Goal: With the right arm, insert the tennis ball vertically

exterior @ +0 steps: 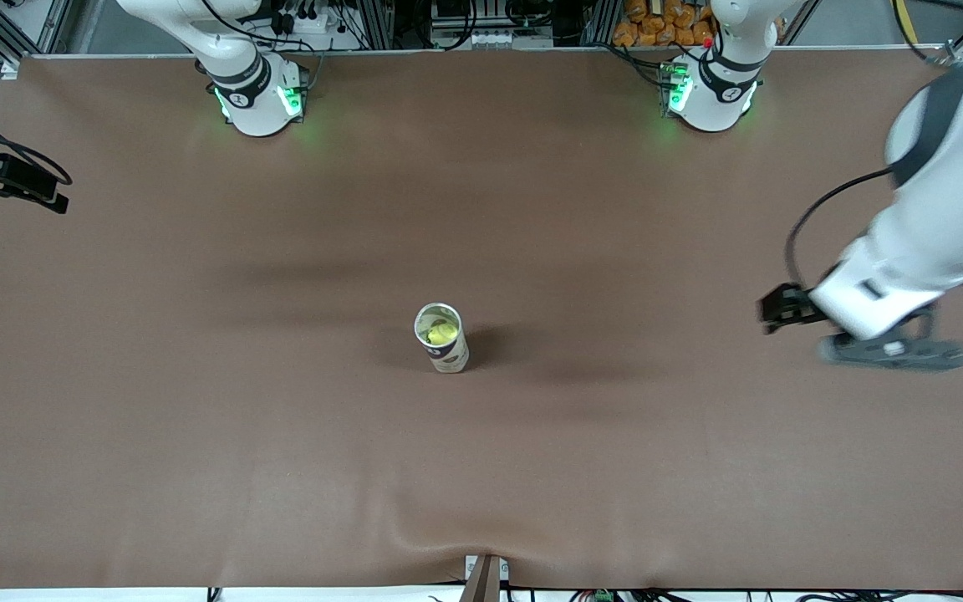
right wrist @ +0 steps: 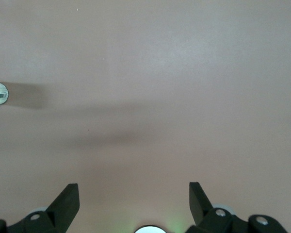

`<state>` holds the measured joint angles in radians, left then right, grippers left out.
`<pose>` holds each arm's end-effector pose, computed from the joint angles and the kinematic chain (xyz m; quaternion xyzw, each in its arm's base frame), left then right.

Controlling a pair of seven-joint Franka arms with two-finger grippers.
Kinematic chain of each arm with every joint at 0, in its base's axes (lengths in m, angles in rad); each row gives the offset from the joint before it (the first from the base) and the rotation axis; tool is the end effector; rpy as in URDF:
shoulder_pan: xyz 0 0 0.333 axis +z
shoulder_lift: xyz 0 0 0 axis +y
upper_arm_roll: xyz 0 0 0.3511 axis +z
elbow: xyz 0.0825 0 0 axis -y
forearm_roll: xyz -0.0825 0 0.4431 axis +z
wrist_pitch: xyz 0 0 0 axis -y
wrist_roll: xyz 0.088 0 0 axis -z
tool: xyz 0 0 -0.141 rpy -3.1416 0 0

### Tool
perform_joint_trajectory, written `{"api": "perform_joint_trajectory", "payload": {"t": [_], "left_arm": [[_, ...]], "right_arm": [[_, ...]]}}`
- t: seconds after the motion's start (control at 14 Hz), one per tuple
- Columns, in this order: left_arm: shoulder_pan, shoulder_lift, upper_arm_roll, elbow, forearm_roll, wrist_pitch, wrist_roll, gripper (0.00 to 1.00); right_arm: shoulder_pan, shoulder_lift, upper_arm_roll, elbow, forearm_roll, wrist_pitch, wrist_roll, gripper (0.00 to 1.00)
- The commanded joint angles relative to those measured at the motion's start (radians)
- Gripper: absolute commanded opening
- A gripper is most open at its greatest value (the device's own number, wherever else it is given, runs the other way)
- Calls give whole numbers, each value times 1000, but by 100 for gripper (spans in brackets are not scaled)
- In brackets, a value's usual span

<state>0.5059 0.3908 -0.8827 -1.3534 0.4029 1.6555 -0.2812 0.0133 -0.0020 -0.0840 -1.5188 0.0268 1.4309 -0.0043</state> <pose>0.7110 -0.1167 0.5642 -0.9977 0.0372 -0.0388 0.0419 0.5942 -0.0380 0.6426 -0.9985 0.0319 0.0424 0.0150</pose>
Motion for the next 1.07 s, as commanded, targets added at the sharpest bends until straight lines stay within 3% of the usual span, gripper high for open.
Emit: {"api": "perform_joint_trajectory", "payload": {"t": [0.0,0.14,0.21,0.57,0.86,1.0], "left_arm": [[89,-107,5,-33,-21,-42,4,100],[106,-147,34,-35,-39,-66,23,100],[82,-191,92,-46,-70,-66,25,100],[-252,-299,569,-114,-271,-63,68,100],[-349,-372,697,-202,-295,-49,80,100],[-433,-424,799,-269,-334,-5,86,100]], "right_arm": [[-7,17,-5,31,-5,-7,17,100],[-4,17,-5,32,-15,-7,17,100],[-7,17,-5,34,-13,-6,15,100],[-21,14,-7,34,-10,-7,9,100],[-18,13,-5,34,-10,-10,6,100],[-19,13,-5,32,-10,-13,6,100]]}}
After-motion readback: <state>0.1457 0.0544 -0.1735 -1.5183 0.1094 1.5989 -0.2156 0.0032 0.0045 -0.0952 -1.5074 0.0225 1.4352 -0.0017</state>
